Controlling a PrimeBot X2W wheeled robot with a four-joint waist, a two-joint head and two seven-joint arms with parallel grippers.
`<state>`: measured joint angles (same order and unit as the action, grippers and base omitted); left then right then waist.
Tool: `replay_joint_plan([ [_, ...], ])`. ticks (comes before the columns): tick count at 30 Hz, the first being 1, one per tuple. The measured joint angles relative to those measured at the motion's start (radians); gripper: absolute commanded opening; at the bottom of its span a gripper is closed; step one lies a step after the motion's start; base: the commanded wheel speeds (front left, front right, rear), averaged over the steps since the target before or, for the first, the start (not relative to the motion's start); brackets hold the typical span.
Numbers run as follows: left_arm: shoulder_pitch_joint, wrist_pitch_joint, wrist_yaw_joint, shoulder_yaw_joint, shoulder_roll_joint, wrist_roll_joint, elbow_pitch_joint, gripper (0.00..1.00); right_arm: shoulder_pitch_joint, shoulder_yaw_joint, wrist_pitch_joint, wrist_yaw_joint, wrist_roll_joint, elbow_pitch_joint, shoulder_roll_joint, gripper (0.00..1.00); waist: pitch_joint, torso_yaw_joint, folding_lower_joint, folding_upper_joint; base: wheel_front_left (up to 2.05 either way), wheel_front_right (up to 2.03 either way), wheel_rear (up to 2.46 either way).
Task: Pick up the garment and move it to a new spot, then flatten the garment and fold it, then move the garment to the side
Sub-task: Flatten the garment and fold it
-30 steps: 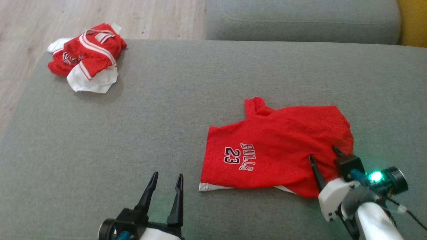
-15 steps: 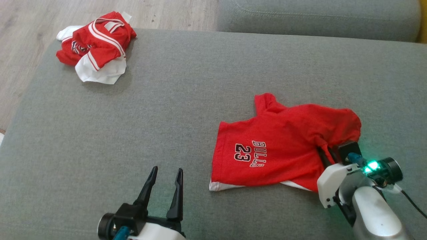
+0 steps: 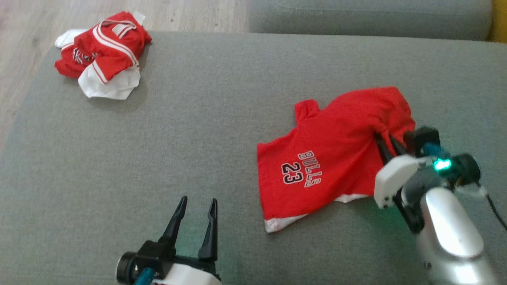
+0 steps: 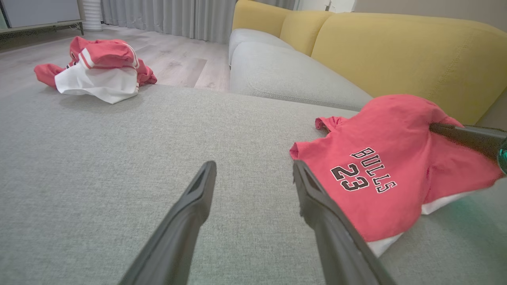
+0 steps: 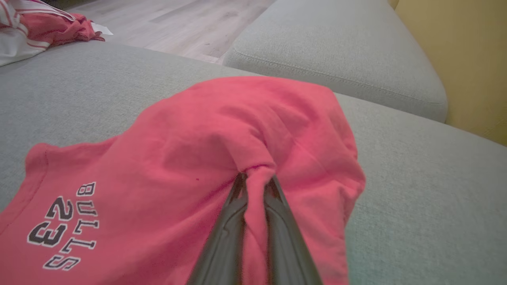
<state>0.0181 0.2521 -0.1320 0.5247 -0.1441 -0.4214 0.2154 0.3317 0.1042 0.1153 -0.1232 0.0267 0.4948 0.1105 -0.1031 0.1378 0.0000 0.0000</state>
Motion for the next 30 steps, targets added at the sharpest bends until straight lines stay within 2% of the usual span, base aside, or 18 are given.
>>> replay_joint_plan([
  [3,0.009,0.0,0.002,0.002,0.002,0.0,0.0,1.0,0.067,-0.008,0.04,0.0,0.0,0.037,-0.006,0.0,-0.018,0.01,0.0,0.0,0.0,0.0,0.0],
  [8,0.056,0.0,0.019,0.009,0.012,0.009,0.004,1.0,0.208,-0.035,0.07,0.0,0.013,0.171,-0.012,0.0,-0.049,0.046,0.0001,0.0,0.0,0.0,0.0],
  [9,0.067,0.0,0.019,0.012,0.02,0.01,0.005,1.0,0.258,-0.057,0.071,0.0,0.033,0.229,-0.016,0.0,-0.059,0.065,0.0001,0.0,0.0,0.0,0.0],
  [16,0.081,0.0,0.033,0.016,0.033,0.018,0.015,1.0,0.371,-0.128,0.076,0.0,0.106,0.405,-0.029,0.0,-0.09,0.133,0.0001,0.0,0.0,0.0,0.0],
  [17,0.081,0.0,0.036,0.016,0.035,0.02,0.017,1.0,0.379,-0.133,0.066,0.0,0.118,0.424,-0.034,0.15,-0.093,0.141,0.0001,0.0,0.0,0.0,0.0],
  [18,0.081,0.0,0.036,0.016,0.037,0.021,0.021,1.0,0.384,-0.134,0.052,0.0,0.129,0.438,-0.036,0.61,-0.094,0.147,0.0001,0.0,0.0,0.0,0.0],
  [19,0.081,0.0,0.036,0.015,0.038,0.025,0.025,1.0,0.389,-0.135,0.036,0.0,0.137,0.453,-0.037,1.0,-0.094,0.151,0.0001,0.0,0.0,0.0,0.0],
  [30,0.073,0.0,0.037,-0.006,0.036,0.027,0.037,1.0,0.415,-0.071,-0.139,0.0,0.09,0.518,-0.04,1.0,-0.033,0.106,0.0,0.0,0.0,0.0,0.0],
])
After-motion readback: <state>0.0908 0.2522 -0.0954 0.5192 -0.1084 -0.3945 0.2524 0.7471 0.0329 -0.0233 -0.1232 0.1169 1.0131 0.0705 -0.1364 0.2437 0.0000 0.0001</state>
